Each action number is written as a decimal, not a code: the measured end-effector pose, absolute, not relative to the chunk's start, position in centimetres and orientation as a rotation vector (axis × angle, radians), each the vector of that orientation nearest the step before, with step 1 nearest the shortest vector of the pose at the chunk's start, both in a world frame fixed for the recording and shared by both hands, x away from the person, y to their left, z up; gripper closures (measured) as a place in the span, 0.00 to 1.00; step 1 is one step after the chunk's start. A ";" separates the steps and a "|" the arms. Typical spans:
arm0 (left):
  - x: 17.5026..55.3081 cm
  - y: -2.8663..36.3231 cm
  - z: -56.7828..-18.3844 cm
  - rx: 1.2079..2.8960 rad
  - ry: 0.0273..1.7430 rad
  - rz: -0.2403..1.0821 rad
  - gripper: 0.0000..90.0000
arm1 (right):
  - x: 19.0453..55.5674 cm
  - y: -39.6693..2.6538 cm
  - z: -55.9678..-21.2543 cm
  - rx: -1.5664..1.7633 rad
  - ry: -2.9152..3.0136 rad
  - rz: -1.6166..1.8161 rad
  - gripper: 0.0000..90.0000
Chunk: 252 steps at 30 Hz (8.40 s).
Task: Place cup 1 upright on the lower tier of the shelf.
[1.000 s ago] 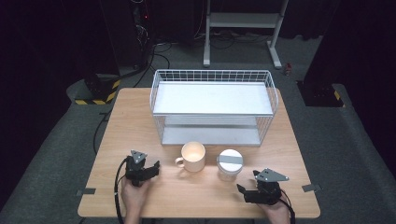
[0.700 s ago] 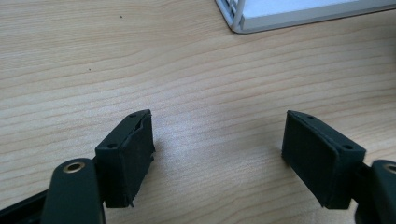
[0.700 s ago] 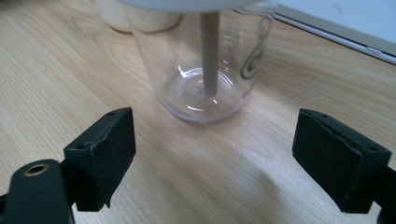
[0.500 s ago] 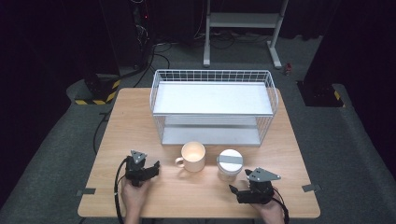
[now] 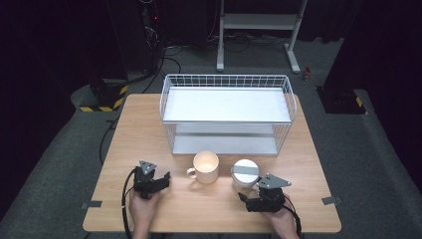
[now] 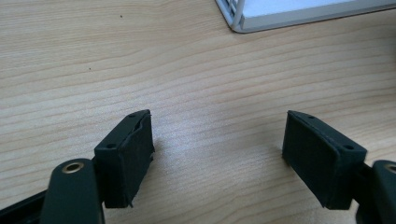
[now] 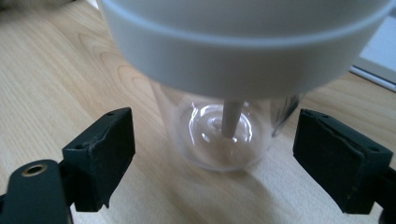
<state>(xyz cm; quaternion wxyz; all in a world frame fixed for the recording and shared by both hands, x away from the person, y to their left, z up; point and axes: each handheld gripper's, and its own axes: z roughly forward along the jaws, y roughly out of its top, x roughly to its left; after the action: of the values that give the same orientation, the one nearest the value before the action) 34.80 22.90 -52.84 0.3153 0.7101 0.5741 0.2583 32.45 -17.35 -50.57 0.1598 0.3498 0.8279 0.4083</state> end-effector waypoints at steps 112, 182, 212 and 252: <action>34.8 22.9 -52.8 1.869 1.514 0.678 0.27 | 37.8 -18.1 -48.7 1.108 2.224 1.178 0.20; 34.8 22.9 -52.8 1.872 1.512 0.677 0.27 | 45.9 -17.1 -48.9 1.234 2.108 1.103 0.20; 34.8 22.9 -52.8 1.872 1.512 0.677 0.27 | 45.9 -17.3 -49.3 1.239 2.099 1.077 0.20; 34.8 22.9 -52.8 1.870 1.510 0.674 0.27 | 46.9 -17.6 -51.1 1.390 2.007 1.025 0.50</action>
<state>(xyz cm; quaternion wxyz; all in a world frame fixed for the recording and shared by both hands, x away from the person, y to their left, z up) 34.83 22.95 -52.84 0.3170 0.7106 0.5736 0.2560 46.90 -17.64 -51.09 0.2444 0.5092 0.7349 0.3754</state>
